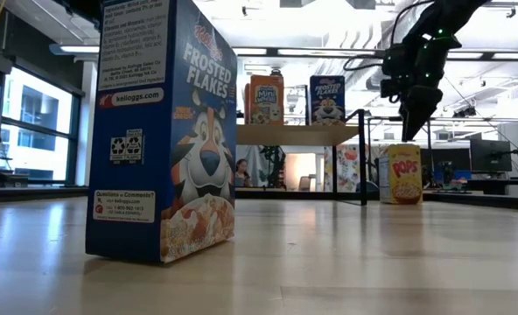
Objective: Stack cereal on shelf
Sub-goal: Put the yellow cereal box aligned with the other yellow cereal box on the shelf
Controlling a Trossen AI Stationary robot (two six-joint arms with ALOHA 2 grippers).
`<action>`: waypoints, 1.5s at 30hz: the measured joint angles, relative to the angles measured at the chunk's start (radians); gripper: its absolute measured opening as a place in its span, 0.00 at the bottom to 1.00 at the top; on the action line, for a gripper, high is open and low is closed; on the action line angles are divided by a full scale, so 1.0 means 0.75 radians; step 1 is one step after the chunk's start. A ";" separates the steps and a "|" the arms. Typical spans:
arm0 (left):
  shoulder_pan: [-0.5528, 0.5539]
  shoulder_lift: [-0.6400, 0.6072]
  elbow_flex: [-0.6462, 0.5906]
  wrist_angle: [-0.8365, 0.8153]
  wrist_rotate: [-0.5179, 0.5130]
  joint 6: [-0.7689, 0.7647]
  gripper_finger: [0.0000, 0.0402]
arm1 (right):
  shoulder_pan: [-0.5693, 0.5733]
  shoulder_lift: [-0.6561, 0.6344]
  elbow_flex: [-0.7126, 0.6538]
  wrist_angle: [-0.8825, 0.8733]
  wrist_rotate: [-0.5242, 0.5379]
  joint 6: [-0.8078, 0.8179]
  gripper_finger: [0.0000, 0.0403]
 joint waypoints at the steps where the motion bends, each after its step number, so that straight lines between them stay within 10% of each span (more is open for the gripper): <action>1: 0.000 0.000 0.000 0.000 0.000 0.000 0.65 | 0.000 0.012 0.000 0.000 -0.001 -0.003 0.75; 22: 0.000 0.000 0.000 0.000 0.000 0.000 0.65 | 0.000 0.135 0.000 0.011 -0.001 0.013 0.75; 45: 0.000 0.000 0.000 0.000 0.000 0.000 0.65 | 0.000 0.148 0.000 -0.021 -0.009 0.103 0.48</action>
